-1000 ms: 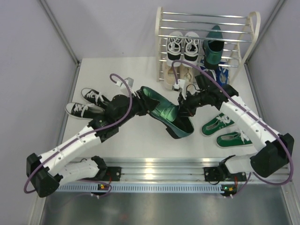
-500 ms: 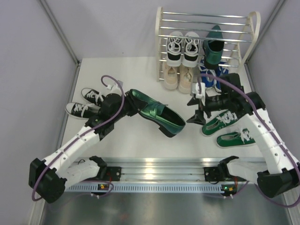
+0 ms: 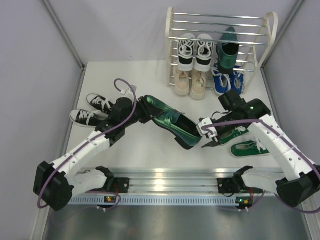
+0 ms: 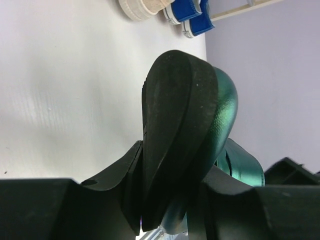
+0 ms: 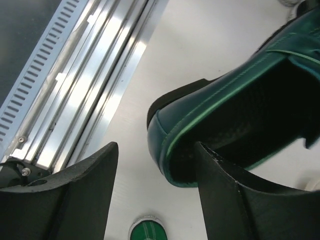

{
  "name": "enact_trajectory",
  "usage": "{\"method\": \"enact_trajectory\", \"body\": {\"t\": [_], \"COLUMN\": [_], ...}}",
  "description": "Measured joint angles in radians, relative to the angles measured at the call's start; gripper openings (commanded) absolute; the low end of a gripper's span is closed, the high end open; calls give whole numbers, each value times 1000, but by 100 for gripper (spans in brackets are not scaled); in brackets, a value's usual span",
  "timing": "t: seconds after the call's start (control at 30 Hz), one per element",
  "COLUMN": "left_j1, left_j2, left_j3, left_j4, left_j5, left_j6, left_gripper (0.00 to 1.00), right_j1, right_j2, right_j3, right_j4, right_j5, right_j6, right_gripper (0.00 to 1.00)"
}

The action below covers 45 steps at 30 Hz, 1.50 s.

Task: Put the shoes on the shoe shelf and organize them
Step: Pick up the shoe at the center of the board, then place the shoe at the shoe shelf.

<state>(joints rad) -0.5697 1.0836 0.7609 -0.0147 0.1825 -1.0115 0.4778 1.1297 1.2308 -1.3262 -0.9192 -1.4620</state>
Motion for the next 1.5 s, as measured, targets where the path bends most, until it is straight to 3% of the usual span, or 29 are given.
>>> {"method": "enact_trajectory", "body": {"t": [0.13,0.27,0.3,0.37,0.47,0.53,0.57,0.6,0.63,0.67,0.73,0.77,0.83,1.13,1.5], "left_j1": [0,0,0,-2,-1,-3,-4,-4,-4,-4,-4,-4,-1,30,39], "left_j2": [-3,-13,-16,-25,-28,-28,-28,-28,-28,-28,-31,-40,-70,-203,-248], "left_j3": [0,-5,-10,-26,-49,-52,-52,-52,-52,-52,-52,-51,-40,142,97], "left_j4": [26,30,32,45,73,90,100,108,113,114,125,122,98,-144,-229], "left_j5": [14,18,18,21,21,29,31,33,34,34,48,51,35,-106,-150], "left_j6": [-23,-26,-29,-39,-55,-59,-56,-53,-51,-50,-62,-64,-51,143,244], "left_gripper": [0,0,0,0,0,2,9,22,45,55,66,76,83,86,85], "right_j1": [63,93,98,105,115,119,123,124,124,124,122,120,107,35,15], "right_j2": [18,21,21,21,21,23,23,23,23,23,23,24,23,-80,-274], "right_j3": [-60,-74,-74,-74,-74,-78,-78,-77,-76,-70,-47,-25,11,60,61], "right_j4": [24,60,69,91,111,116,115,115,113,105,72,42,-5,-68,-96], "right_j5": [58,103,112,129,159,173,181,186,191,194,214,230,254,363,593], "right_j6": [36,67,69,73,79,85,87,85,81,72,47,39,28,97,428], "right_gripper": [58,41,32,27,1,0,0,0,0,0,0,0,0,0,0]}}
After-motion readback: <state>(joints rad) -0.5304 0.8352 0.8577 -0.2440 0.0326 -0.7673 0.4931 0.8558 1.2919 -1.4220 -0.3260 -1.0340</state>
